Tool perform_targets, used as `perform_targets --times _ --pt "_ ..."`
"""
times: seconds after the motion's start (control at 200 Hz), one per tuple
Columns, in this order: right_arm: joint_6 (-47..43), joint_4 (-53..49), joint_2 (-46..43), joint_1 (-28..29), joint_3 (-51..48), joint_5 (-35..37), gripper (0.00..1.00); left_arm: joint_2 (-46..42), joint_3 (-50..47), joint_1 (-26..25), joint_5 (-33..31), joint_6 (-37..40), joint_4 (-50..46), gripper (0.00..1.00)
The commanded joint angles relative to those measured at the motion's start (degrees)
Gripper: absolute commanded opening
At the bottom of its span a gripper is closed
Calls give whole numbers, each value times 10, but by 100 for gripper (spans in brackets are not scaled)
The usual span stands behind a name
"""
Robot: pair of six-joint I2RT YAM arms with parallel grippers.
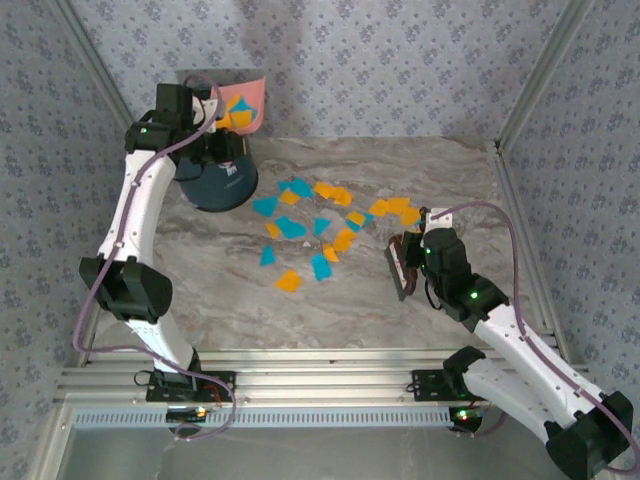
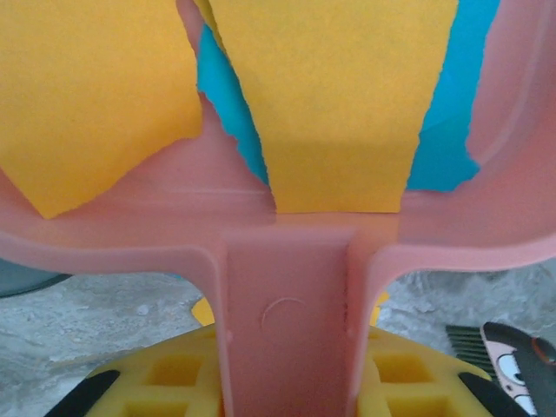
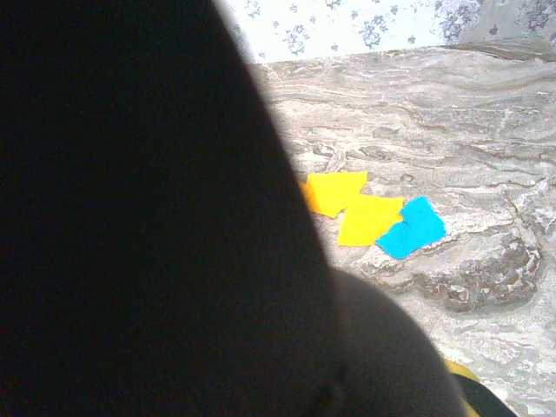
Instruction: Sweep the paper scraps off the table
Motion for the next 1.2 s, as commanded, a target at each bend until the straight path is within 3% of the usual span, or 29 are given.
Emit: perform_targets --times 0.0,0.59,1.199 --pt "12 10 -7 -4 -3 0 0 10 18 18 45 -58 23 0" --pt "13 6 -9 -12 -6 -6 0 37 8 79 148 -241 127 0" --pt "16 7 -14 -18 -8 -12 0 58 -25 84 223 -419 266 0"
